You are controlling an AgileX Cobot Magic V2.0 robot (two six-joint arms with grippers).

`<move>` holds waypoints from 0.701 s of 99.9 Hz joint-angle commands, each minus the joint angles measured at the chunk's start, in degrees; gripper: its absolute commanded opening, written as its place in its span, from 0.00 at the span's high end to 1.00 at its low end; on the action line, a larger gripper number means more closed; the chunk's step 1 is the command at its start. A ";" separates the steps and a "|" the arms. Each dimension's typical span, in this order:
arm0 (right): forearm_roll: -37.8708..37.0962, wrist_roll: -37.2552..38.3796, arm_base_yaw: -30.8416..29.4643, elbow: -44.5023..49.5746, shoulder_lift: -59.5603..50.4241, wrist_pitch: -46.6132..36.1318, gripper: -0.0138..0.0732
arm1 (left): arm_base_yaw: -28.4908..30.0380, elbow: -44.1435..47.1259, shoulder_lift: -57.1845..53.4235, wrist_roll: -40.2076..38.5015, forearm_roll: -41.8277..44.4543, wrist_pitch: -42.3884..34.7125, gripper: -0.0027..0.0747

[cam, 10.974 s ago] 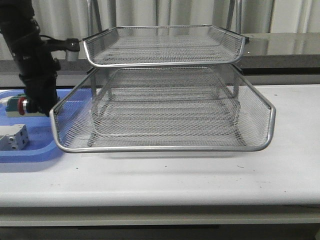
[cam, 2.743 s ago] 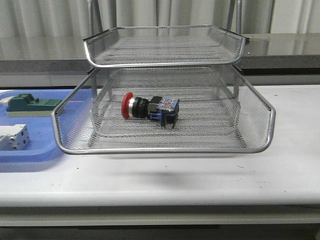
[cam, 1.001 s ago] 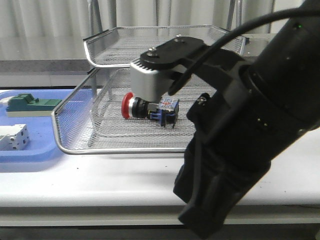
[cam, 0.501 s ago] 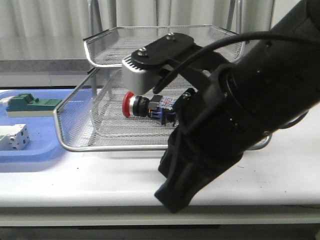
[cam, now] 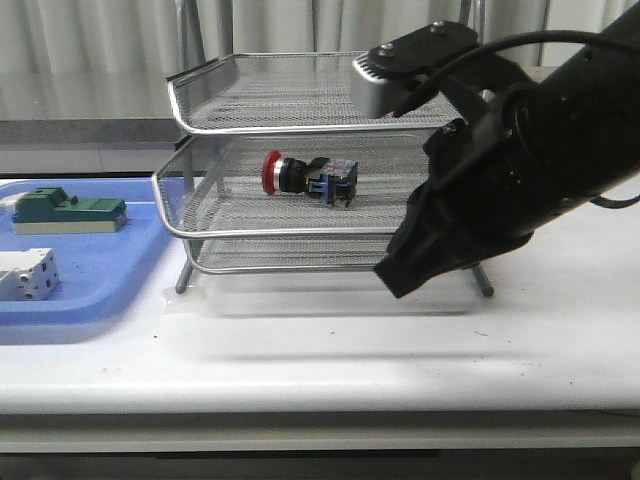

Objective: Place button on rack with both arms
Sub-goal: 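Push the middle wire tray back into the stack with the right gripper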

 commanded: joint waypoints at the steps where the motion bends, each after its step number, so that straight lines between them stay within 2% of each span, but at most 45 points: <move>1: -0.65 -0.69 -2.37 -2.47 -1.74 -5.57 0.91 | 0.08 -1.41 0.58 -0.44 -0.91 -4.30 0.99; 29: -2.36 -0.69 -6.27 -4.73 -0.58 -5.72 0.91 | 0.08 -1.41 0.58 -0.44 -0.91 -4.30 0.99; 70: -2.31 -0.69 -6.33 -5.54 -2.56 -3.75 0.91 | 0.08 -1.41 0.58 -0.44 -0.91 -4.30 0.99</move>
